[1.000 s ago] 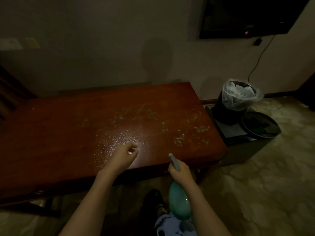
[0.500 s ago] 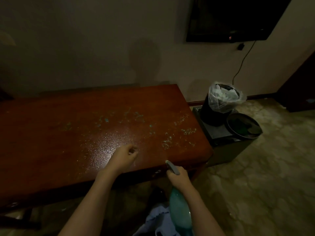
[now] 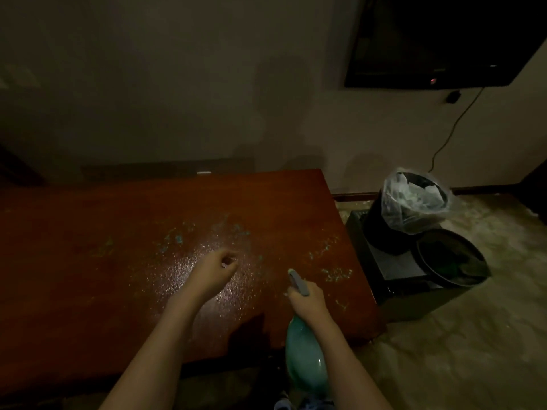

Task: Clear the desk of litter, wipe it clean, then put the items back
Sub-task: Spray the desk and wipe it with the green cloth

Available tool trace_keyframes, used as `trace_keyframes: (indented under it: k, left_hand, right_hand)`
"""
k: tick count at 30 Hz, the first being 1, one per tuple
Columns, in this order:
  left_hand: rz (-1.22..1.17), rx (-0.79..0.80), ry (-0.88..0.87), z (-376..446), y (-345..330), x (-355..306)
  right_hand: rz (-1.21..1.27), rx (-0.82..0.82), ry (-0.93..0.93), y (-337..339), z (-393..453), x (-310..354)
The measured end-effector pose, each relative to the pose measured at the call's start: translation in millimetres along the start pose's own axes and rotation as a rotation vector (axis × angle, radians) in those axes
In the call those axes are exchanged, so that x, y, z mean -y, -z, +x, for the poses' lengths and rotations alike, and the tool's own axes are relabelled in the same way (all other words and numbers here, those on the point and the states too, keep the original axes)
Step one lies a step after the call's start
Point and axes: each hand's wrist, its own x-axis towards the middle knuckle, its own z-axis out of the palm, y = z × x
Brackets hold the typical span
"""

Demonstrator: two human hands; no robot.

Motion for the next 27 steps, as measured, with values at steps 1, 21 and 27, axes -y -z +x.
trace_keyframes:
  k: [1, 21, 27]
  left_hand:
    - [0.001, -0.009, 0.003, 8, 2, -3]
    - [-0.017, -0.107, 0.132, 83, 19, -11]
    - [-0.031, -0.132, 0.159, 92, 17, -14]
  right_hand:
    - [-0.033, 0.025, 0.014, 3, 8, 4]
    - [-0.018, -0.118, 0.173, 39, 116, 62]
    - [-0.016, -0.071, 0.119, 44, 135, 66]
